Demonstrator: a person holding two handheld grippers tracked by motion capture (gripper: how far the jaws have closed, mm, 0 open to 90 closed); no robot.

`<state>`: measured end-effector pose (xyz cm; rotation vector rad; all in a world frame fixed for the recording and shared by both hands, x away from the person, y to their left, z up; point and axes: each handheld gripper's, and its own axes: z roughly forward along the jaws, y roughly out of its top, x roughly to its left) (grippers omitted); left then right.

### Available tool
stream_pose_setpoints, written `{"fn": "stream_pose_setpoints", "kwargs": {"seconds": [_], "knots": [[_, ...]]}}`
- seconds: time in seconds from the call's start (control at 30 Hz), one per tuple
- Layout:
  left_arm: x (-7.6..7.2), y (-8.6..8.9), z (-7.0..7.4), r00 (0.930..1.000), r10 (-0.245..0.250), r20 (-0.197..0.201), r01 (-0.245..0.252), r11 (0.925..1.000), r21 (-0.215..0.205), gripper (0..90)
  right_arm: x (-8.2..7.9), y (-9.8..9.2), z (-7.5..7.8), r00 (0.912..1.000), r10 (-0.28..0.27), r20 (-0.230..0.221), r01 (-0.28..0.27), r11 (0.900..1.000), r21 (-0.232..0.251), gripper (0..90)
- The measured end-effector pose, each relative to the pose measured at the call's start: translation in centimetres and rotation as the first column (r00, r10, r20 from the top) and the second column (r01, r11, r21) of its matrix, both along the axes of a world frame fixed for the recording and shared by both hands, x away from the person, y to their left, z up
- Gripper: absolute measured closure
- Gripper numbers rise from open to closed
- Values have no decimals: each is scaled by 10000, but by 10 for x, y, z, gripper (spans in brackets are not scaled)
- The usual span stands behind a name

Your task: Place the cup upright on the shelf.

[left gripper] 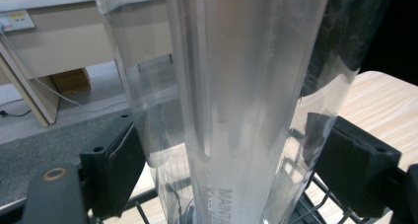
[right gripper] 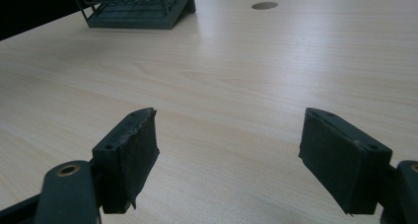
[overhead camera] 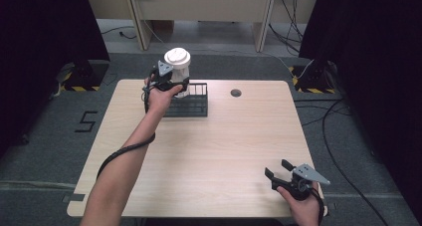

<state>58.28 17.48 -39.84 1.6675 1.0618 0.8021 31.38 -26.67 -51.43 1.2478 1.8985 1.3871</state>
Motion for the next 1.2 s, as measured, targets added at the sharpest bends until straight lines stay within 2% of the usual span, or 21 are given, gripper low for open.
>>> {"fn": "stream_pose_setpoints", "kwargs": {"seconds": [0.8, 1.07, 1.2], "knots": [[4, 0, -32, 9967, 385, -721, -408, 9987, -306, 171, 0, 0, 0, 10000, 47, -2, -47, 10000, -80, 227], [3, -1, -39, 9965, 360, -758, -390, 9985, -377, 170, 1, 0, 0, 10000, 66, -7, -66, 9999, -95, 227], [2, -2, -41, 9967, 315, -744, -335, 9991, -264, 168, 0, 1, 0, 10000, 73, -29, -73, 10000, -61, 227]]}}
